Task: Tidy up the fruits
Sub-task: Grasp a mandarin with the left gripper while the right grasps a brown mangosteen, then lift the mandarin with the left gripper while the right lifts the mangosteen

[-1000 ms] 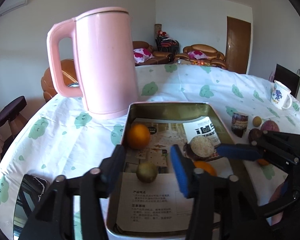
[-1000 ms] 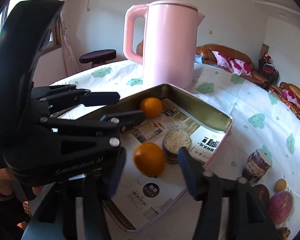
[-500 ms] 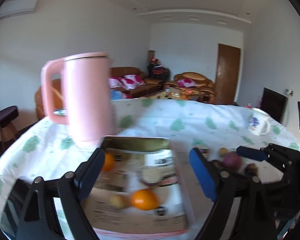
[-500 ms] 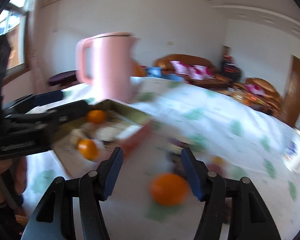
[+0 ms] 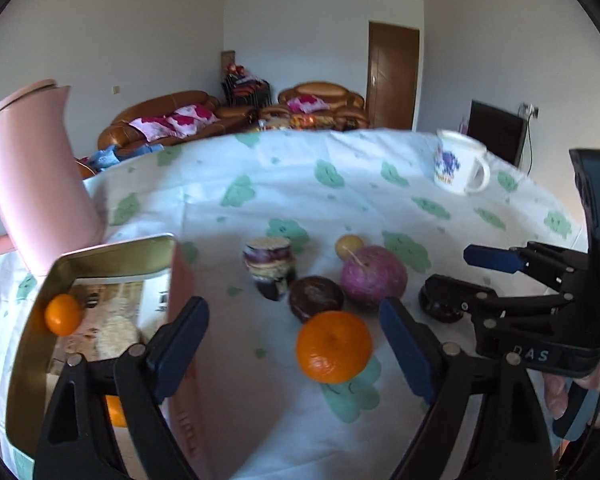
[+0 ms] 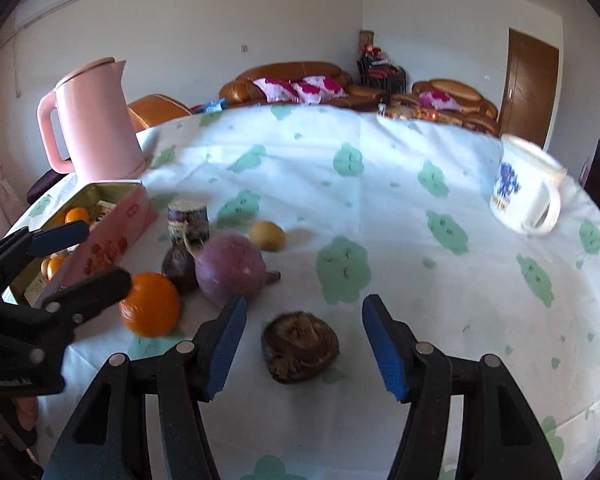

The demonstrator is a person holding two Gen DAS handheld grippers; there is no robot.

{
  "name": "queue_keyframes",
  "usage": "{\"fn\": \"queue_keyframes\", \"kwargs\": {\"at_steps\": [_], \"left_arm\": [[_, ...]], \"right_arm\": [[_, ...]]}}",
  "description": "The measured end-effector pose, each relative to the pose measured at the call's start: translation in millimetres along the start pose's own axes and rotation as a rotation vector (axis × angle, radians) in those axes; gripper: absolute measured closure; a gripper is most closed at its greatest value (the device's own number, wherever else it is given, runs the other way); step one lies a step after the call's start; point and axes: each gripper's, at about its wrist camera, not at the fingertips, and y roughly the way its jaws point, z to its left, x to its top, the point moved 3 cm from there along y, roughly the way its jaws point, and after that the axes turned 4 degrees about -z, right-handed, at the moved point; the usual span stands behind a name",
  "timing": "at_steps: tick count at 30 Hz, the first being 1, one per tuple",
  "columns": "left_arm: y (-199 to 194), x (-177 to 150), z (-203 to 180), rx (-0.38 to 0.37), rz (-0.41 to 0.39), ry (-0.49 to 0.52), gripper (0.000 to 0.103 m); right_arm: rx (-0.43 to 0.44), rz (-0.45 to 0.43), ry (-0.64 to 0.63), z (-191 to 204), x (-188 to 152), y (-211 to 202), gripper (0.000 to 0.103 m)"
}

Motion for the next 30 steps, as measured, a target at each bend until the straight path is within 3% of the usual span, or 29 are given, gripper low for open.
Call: {"fn": "queue_keyframes", "kwargs": {"at_steps": [13,16,18,21,30], "left_arm": [[29,-11,-17,-0.065,0.134,0.036,0.020],[31,-12,-17,-0.073,0.145,0.032,0.033],[33,-13,-17,-0.087,0.157,0.033,0.037],[38,-15,-20,-0.106,0.189,0.040,0.053],[34,-15,-23,-0.124,0.174,0.053,0.054]], "right_arm": [[0.056,0.106,0.043,-6,-11,17,0.044],[0.069,0.127,0.045,-6,-12,21,0.052],[0.069,0.130,0.043,-5,-12,21,0.054],[0.068,0.130,0.039,-4,-12,21,0.056],[0.090,0.114,0.052,-6,-11,18,0.056]]}}
